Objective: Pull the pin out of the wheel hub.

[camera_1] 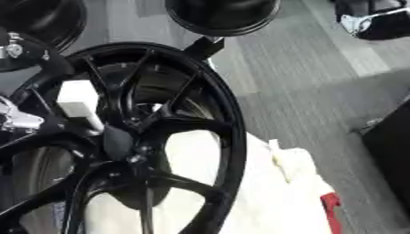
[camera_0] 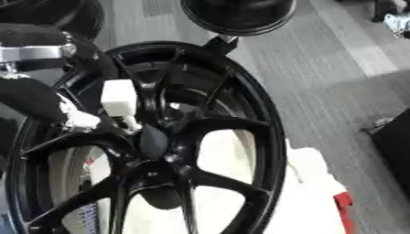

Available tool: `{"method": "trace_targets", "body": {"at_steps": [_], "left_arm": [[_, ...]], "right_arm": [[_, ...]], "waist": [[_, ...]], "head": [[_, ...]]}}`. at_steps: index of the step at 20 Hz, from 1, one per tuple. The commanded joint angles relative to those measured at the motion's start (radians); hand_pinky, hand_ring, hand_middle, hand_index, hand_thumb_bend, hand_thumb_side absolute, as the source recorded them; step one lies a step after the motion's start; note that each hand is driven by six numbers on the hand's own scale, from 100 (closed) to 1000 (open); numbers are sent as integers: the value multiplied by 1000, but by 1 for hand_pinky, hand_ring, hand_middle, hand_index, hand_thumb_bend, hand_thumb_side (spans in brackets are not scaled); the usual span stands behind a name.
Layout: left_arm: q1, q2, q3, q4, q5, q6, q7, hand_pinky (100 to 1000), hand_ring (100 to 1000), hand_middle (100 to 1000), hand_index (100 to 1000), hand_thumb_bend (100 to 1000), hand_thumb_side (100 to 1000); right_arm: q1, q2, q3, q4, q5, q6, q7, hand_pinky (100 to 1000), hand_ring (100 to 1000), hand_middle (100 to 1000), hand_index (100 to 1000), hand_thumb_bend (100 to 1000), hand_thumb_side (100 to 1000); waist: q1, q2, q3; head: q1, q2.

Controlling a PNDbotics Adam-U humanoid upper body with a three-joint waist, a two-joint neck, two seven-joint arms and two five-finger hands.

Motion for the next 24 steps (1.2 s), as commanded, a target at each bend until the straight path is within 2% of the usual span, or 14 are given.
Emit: {"method": "trace_targets", "body": {"at_steps": [1,6,17,24], "left_arm": [[-23,6,6,18,-17,10,19,882,850,810,906,535,581],[-25,-10,1,41,-13,17,56,873,847,828,904,476,579],[-21,-33,-8,91,6,-6,93,862,842,800,882,430,536],[-15,-35,-8,101,42,-33,80,846,826,757,871,380,435]], "right_arm": [[-6,-21,-9,0,0,-2,-5,879,735,655,777,100,236],[-7,-18,-8,2,-1,-2,-8,879,734,654,776,100,243],[-6,-10,-10,5,1,3,-19,876,731,651,776,100,259],[-7,-6,-11,8,5,10,-29,874,729,648,776,100,266]], "waist": [[-8,-14,-1],[-8,-7,-4],[-3,14,-12],[0,24,-14]], "head": [[2,-13],[3,-21],[6,-28],[7,-31]]}}
